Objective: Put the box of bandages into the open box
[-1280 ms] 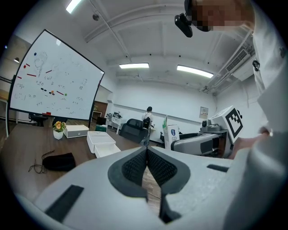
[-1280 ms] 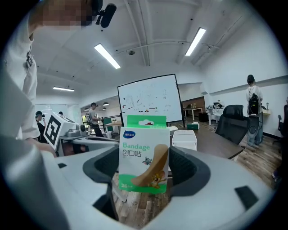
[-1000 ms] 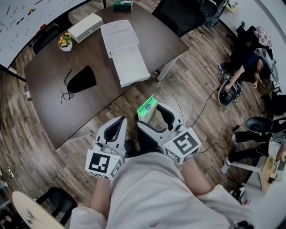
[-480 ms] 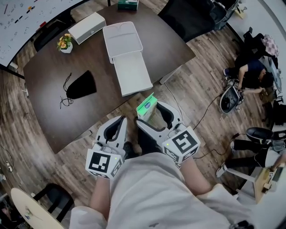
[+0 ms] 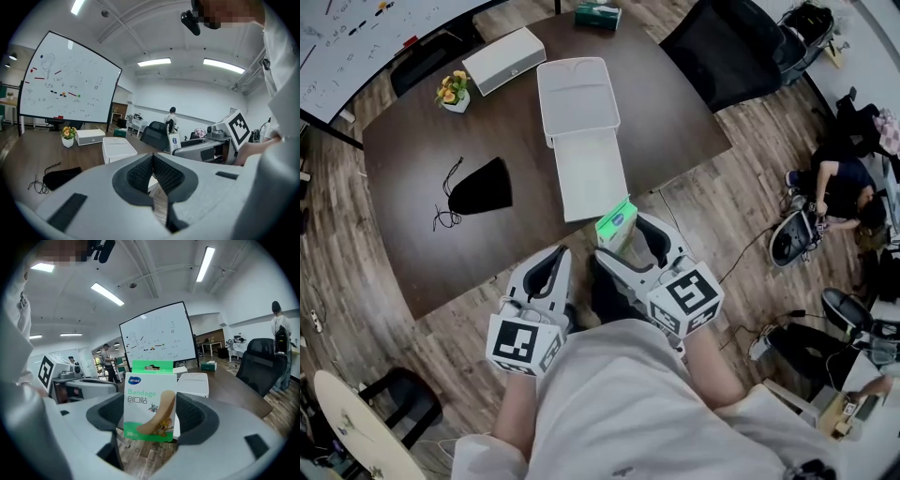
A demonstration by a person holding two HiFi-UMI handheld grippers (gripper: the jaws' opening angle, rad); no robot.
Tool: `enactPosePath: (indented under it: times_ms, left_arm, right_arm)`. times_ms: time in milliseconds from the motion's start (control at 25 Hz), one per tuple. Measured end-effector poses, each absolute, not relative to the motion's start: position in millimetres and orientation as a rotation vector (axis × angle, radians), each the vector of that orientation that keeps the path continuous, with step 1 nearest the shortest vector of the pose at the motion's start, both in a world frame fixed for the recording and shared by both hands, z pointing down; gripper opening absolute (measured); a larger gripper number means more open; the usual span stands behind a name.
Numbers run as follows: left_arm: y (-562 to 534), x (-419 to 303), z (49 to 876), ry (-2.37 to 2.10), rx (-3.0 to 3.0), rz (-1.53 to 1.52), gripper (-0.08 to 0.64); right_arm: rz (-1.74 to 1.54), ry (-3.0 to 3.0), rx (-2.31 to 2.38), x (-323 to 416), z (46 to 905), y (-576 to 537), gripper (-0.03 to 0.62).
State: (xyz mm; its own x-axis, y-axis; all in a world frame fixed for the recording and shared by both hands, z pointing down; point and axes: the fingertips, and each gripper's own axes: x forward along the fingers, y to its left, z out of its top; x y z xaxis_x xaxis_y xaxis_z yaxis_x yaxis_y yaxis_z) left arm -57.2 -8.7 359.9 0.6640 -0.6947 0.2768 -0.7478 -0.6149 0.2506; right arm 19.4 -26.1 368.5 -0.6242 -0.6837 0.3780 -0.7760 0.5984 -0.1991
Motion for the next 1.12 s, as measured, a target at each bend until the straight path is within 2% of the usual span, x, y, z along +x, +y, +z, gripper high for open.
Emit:
enactPosePath:
  times_ms: [1120]
  left_arm:
    - [-70.8, -39.6, 370.2, -1.478, 2.328, 0.226, 0.005]
  right_arm:
    - [0.352, -2.577, 0.795, 40.3, 407.5, -125.4, 0.351]
